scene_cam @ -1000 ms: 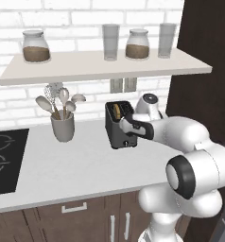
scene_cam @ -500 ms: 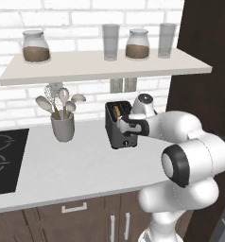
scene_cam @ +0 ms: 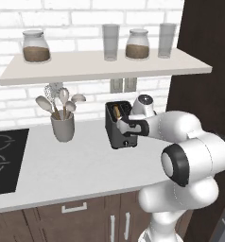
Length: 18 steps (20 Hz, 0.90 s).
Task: Start the toaster. Once the lever pops up, take the bread to the plate on the dining counter.
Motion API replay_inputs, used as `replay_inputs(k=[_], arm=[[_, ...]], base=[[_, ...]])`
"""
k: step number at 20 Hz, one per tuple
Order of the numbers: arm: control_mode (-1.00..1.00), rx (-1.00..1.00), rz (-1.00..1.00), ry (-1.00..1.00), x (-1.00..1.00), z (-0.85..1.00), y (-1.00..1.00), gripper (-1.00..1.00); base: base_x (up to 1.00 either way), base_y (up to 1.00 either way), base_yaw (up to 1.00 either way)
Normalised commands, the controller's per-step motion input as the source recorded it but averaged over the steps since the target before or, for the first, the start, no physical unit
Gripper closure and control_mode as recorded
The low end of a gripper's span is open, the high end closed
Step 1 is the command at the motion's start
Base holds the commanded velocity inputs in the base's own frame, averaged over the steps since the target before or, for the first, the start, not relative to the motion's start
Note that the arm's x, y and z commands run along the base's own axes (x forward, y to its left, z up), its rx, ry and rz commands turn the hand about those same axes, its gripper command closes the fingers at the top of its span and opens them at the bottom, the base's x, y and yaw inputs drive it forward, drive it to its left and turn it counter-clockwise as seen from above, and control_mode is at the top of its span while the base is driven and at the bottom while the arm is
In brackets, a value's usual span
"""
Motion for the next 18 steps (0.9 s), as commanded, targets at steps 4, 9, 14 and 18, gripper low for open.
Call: replay_inputs(k=[4, 9, 14, 18], arm=[[-1.00, 0.00, 0.00, 0.00, -0.10, -0.20, 0.00, -1.00], [-1.00, 0.00, 0.00, 0.00, -0.11, -0.11, 0.00, -1.00], [-1.00, 0.00, 0.00, 0.00, -0.02, 0.00, -0.01, -1.00], [-1.00, 0.00, 0.00, 0.00, 0.00, -0.16, 0.00, -1.00]], base=[[0.00, 0.00, 0.00], [0.00, 0.00, 0.00], [0.00, 0.00, 0.00], [0.00, 0.00, 0.00]])
